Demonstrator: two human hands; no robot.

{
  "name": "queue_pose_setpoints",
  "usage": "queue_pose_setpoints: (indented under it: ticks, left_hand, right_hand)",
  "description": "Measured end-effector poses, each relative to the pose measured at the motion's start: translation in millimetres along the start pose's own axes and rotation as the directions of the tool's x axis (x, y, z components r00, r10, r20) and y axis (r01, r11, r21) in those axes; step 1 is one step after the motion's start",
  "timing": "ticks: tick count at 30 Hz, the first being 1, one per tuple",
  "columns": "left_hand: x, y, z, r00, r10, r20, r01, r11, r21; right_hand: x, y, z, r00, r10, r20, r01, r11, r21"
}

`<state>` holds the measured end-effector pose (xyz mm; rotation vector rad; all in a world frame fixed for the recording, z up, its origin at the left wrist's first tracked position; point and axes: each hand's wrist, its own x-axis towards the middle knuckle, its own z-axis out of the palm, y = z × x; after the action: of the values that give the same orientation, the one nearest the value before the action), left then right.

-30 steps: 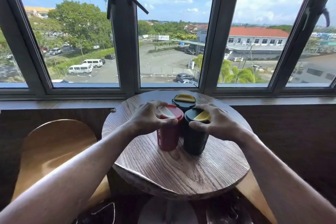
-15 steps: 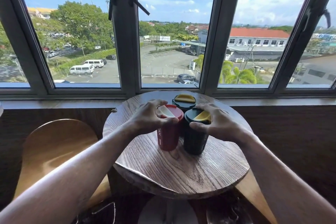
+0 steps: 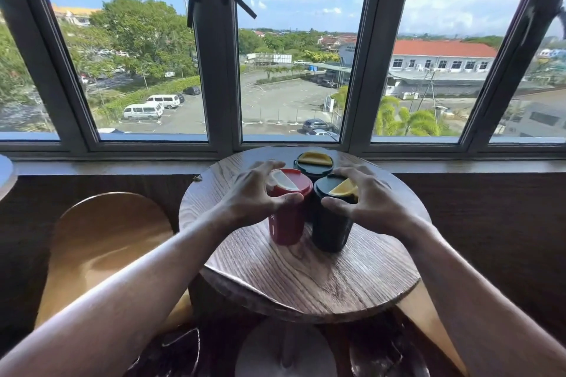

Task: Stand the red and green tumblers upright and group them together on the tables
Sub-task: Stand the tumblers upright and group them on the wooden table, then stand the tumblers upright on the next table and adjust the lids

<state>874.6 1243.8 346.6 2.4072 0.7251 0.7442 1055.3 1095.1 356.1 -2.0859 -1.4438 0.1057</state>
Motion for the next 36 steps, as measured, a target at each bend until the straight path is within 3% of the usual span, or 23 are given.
queue_pose_setpoints:
  ticks: [5, 7, 11, 20, 24, 29, 36]
  left_hand:
    - [-35, 5, -2, 0.982, -0.001, -0.189, 0.007, 0.999, 0.032]
    - [-52, 8, -1, 0.979, 0.0, -0.204, 0.013, 0.998, 0.062]
    - [-92, 12, 7, 0.98, -0.05, -0.193, 0.073, 0.991, 0.112]
    - [-252, -7, 35, 0.89, -0.397, -0.226, 0.424, 0.902, 0.085]
    - [-328, -23, 41, 0.786, -0.559, -0.265, 0.594, 0.801, 0.072]
    - [-433, -44, 40, 0.594, -0.741, -0.313, 0.779, 0.627, -0.007]
    - [-560, -70, 8, 0.356, -0.873, -0.333, 0.907, 0.409, -0.104]
  right_hand:
    - [-25, -16, 11, 0.96, -0.127, -0.25, 0.102, 0.989, -0.107]
    - [-39, -24, 22, 0.947, -0.187, -0.261, 0.152, 0.977, -0.149]
    - [-67, -41, 52, 0.929, -0.328, -0.17, 0.307, 0.941, -0.142]
    - [-141, -65, 131, 0.854, -0.476, 0.211, 0.483, 0.876, 0.019]
    - [-174, -81, 183, 0.772, -0.498, 0.395, 0.519, 0.853, 0.06]
    - [-226, -117, 251, 0.635, -0.496, 0.592, 0.547, 0.83, 0.11]
    - [-291, -198, 333, 0.448, -0.555, 0.7, 0.616, 0.76, 0.209]
